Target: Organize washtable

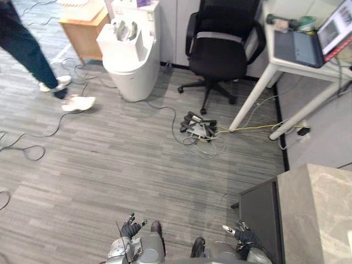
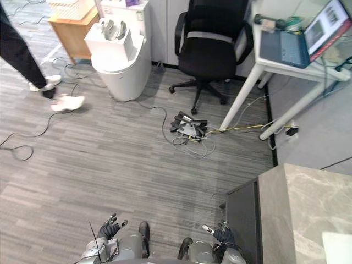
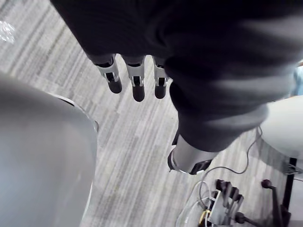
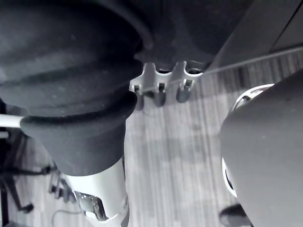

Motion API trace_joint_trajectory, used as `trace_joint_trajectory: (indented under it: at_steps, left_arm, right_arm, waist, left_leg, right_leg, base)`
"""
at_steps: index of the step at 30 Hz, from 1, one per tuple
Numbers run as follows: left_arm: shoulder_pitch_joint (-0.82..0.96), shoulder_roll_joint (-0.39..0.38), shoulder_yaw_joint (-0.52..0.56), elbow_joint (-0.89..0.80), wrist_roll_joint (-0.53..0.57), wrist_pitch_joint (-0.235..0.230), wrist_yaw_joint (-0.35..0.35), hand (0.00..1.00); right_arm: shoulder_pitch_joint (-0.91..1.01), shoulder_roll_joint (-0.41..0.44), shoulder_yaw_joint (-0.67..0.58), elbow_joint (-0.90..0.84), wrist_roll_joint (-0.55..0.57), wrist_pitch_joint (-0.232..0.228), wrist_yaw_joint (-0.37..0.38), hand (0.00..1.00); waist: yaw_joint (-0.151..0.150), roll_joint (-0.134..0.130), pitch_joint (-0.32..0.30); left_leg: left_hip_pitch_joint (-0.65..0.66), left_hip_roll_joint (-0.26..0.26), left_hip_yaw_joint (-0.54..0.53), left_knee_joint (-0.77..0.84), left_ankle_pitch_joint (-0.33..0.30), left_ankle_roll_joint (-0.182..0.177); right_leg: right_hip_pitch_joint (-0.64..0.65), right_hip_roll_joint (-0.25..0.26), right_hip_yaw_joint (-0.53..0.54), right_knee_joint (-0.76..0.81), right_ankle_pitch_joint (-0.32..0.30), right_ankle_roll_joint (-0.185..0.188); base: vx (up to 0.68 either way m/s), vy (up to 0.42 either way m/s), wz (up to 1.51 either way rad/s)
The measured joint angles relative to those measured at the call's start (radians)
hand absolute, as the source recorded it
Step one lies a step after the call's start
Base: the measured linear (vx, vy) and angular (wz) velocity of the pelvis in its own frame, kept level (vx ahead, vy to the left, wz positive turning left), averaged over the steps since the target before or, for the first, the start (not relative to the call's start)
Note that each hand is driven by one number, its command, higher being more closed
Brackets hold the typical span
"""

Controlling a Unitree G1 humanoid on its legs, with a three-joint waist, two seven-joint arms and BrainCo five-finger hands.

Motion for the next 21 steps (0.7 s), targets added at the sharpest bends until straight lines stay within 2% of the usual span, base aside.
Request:
trace_joint_trajectory:
  at_steps: [1, 2, 4, 7, 13, 14, 16, 17, 18, 19, 21]
  left_arm:
    - [-0.001, -0.001, -0.007, 0.006, 0.006, 0.004, 0.000, 0.00]
    - [-0.001, -0.001, -0.007, 0.008, 0.011, 0.005, 0.000, 0.00]
    - [0.001, 0.001, -0.008, 0.019, 0.016, 0.005, -0.002, 0.00]
    - [0.005, 0.000, -0.007, 0.036, 0.016, 0.006, -0.004, 0.00]
    - [0.011, -0.006, -0.005, 0.048, 0.018, 0.007, -0.004, 0.00]
    - [0.013, -0.015, -0.002, 0.050, 0.019, 0.007, -0.005, 0.00]
    - [0.018, -0.018, 0.019, 0.054, 0.022, 0.008, -0.005, 0.00]
    - [0.023, -0.026, 0.046, 0.054, 0.021, 0.005, -0.005, 0.00]
    - [0.027, -0.031, 0.047, 0.057, 0.022, 0.006, -0.005, 0.00]
    - [0.036, -0.037, 0.046, 0.060, 0.021, 0.008, -0.006, 0.00]
    - [0.039, -0.039, 0.046, 0.058, 0.019, 0.006, -0.006, 0.00]
  right_arm:
    - [0.001, -0.003, 0.000, 0.003, 0.000, 0.001, -0.001, 0.00]
    - [0.001, -0.001, 0.000, 0.004, -0.001, 0.001, -0.001, 0.00]
    - [0.003, 0.000, 0.001, 0.004, -0.005, 0.001, -0.001, 0.00]
    - [0.002, 0.000, 0.001, 0.007, -0.019, 0.002, 0.000, 0.00]
    - [0.010, -0.012, 0.020, 0.022, -0.034, 0.003, 0.001, 0.00]
    - [0.020, -0.016, 0.020, 0.023, -0.042, 0.004, 0.001, 0.00]
    - [0.032, -0.015, 0.021, 0.022, -0.044, 0.005, 0.001, 0.00]
    - [0.038, -0.013, 0.022, 0.028, -0.052, 0.004, 0.003, 0.00]
    - [0.039, -0.022, 0.024, 0.025, -0.052, 0.004, 0.006, 0.00]
    - [0.032, -0.027, 0.034, 0.025, -0.053, 0.004, 0.004, 0.00]
    - [0.030, -0.035, 0.043, 0.032, -0.059, 0.004, 0.006, 0.00]
  waist:
    - [0.002, 0.006, -0.004]
    - [0.003, 0.005, -0.004]
    - [0.003, -0.002, -0.012]
    - [0.002, 0.000, -0.025]
    - [0.000, 0.025, -0.040]
    - [0.000, 0.041, -0.046]
    - [0.000, 0.019, -0.062]
    - [0.005, 0.015, -0.069]
    - [0.004, 0.035, -0.074]
    - [-0.008, 0.047, -0.082]
    - [-0.004, 0.051, -0.083]
  left_leg:
    - [0.032, -0.005, 0.053, -0.046, 0.015, 0.021]
    - [0.048, -0.013, 0.051, -0.069, 0.027, 0.034]
    - [0.103, -0.036, 0.026, -0.140, 0.056, 0.036]
    - [0.124, -0.053, 0.004, -0.219, 0.102, 0.050]
    - [0.130, -0.058, -0.007, -0.224, 0.100, 0.059]
    - [0.127, -0.059, -0.007, -0.224, 0.097, 0.059]
    - [0.122, -0.071, 0.001, -0.224, 0.051, 0.034]
    - [0.131, -0.078, 0.008, -0.203, 0.053, 0.051]
    - [0.133, -0.068, 0.005, -0.205, 0.049, 0.045]
    - [0.135, -0.075, 0.005, -0.220, 0.069, 0.072]
    - [0.129, -0.086, -0.003, -0.221, 0.069, 0.071]
  right_leg:
    - [0.017, 0.000, -0.015, -0.010, 0.001, 0.001]
    - [0.029, 0.000, -0.021, -0.018, 0.001, 0.001]
    - [0.067, -0.004, -0.021, -0.032, 0.002, 0.003]
    - [0.069, -0.004, -0.021, -0.042, 0.002, 0.008]
    - [0.081, 0.000, -0.011, -0.052, -0.012, 0.027]
    - [0.085, 0.010, 0.006, -0.060, -0.013, 0.035]
    - [0.085, 0.007, 0.027, -0.084, -0.014, 0.056]
    - [0.084, -0.005, 0.041, -0.095, -0.012, 0.061]
    - [0.084, 0.002, 0.046, -0.091, -0.012, 0.063]
    - [0.084, 0.008, 0.070, -0.091, -0.011, 0.064]
    - [0.081, 0.005, 0.075, -0.094, -0.011, 0.064]
  base:
    - [0.04, 0.108, 0.58]
    - [0.02, 0.106, 0.38]
    - [-0.03, 0.083, 0.29]
    - [-0.11, 0.076, 0.23]
    - [-0.17, 0.072, 0.12]
    - [-0.14, 0.082, 0.19]
    - [-0.04, 0.093, 0.13]
    - [0.06, 0.072, -0.07]
    - [0.03, 0.086, -0.05]
    - [0.01, 0.063, 0.04]
    - [0.02, 0.104, 0.12]
